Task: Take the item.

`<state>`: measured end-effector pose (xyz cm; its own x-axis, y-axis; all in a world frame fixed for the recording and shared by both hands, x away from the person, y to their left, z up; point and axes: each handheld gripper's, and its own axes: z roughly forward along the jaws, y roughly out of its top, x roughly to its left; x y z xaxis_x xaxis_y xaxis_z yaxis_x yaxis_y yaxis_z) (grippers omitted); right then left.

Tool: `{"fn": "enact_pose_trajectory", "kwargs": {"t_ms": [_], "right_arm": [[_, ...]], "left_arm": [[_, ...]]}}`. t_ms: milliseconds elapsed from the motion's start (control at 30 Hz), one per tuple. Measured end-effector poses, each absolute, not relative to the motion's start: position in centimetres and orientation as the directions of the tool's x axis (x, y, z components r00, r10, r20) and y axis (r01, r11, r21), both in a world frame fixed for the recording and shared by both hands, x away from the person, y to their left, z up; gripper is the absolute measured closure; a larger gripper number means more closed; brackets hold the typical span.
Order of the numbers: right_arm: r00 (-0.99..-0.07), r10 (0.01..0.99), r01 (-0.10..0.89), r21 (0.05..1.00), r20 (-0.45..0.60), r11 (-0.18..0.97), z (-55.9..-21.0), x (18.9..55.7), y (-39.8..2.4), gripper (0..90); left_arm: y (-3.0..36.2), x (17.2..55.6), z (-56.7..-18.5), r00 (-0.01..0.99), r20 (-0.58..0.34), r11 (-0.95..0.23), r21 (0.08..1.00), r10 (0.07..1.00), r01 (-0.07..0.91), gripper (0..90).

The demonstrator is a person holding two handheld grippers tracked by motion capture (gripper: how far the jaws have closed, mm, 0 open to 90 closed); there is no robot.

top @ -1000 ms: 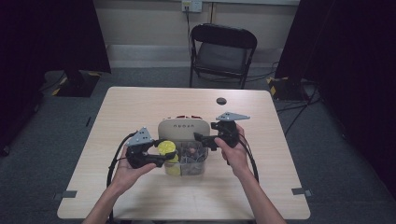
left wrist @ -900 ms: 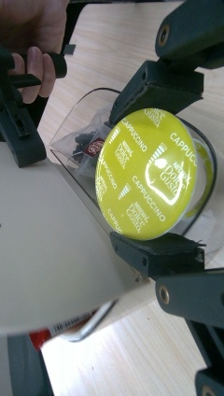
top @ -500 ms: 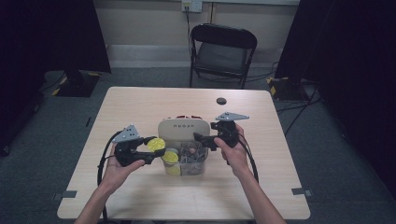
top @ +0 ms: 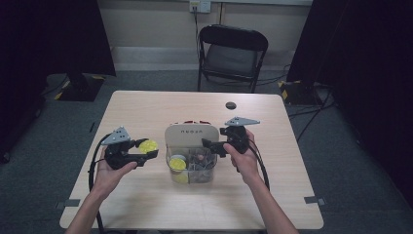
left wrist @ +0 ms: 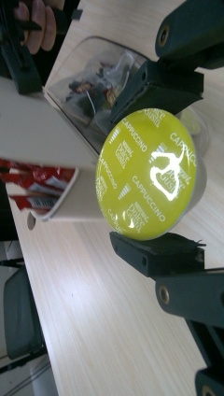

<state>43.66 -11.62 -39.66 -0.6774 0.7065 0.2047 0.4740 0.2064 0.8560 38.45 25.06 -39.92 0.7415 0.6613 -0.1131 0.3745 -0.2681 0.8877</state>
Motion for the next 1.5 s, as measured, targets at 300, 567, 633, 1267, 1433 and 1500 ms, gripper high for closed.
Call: {"fn": "enact_pose_trajectory", "kwargs": {"t_ms": [300, 567, 633, 1267, 1433, 1500], "right_arm": [[-0.678, 0.707, 0.477, 0.853, 0.203, 0.212, -39.7, 43.7, -11.6, 9.8], [-0.677, 0.706, 0.479, 0.852, 0.208, 0.209, -39.7, 43.7, -11.6, 9.5], [-0.678, 0.706, 0.478, 0.853, 0.205, 0.211, -39.7, 43.7, -11.6, 9.6], [-0.676, 0.707, 0.481, 0.851, 0.206, 0.212, -39.7, 43.7, -11.7, 9.8], [-0.676, 0.708, 0.482, 0.850, 0.206, 0.213, -39.8, 43.7, -11.6, 9.6], [-0.677, 0.707, 0.481, 0.850, 0.203, 0.216, -39.8, 43.7, -11.6, 9.6]], "left_arm": [[27.1, 38.8, -40.6, 0.701, -0.119, -0.258, 0.876, 0.703, 0.408, 37.7], [28.8, 39.6, -42.3, 0.675, -0.120, -0.276, 0.851, 0.728, 0.448, 37.8], [29.0, 39.8, -42.7, 0.666, -0.115, -0.281, 0.844, 0.737, 0.457, 37.8], [31.2, 42.6, -46.8, 0.591, -0.116, -0.304, 0.769, 0.798, 0.562, 37.8], [31.1, 43.0, -47.3, 0.575, -0.102, -0.313, 0.755, 0.811, 0.576, 37.8], [31.1, 43.2, -47.6, 0.565, -0.108, -0.303, 0.755, 0.818, 0.582, 37.8]]}}
